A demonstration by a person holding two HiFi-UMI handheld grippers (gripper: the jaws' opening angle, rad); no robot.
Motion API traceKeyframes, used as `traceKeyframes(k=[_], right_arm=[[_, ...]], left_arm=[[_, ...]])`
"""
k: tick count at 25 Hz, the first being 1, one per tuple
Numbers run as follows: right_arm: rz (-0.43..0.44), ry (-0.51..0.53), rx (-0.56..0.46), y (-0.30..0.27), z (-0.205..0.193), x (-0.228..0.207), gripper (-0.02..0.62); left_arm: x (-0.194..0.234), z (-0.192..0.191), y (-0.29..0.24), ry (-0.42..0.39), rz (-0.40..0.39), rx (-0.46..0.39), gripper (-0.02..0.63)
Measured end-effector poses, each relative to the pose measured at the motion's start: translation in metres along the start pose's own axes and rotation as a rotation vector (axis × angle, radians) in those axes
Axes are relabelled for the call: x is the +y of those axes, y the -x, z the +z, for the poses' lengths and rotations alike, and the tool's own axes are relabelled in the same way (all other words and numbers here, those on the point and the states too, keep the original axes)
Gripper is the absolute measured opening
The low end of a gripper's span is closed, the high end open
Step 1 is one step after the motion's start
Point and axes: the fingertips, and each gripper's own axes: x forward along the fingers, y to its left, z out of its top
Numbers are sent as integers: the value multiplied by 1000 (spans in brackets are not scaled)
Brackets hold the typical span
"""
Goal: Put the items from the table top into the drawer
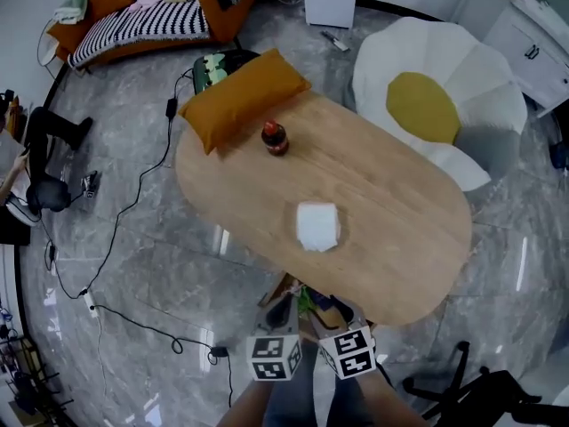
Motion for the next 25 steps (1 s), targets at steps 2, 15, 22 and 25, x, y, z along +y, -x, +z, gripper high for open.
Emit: traceKeyframes(k=[2, 15, 22, 25], right_arm=[[-15, 4, -34, 19, 16, -1, 229], [-87, -21, -221, 121, 91, 5, 227], [-154, 1, -345, 175, 140, -4, 215], [-190, -20, -400, 199, 153, -8, 215]], left_arm=[[-11, 16, 11, -10, -11, -26, 20], [-101, 101, 73, -80, -146, -166, 20], [-141, 147, 106, -78, -201, -282, 20], [-150, 163, 110, -102, -211, -307, 20]])
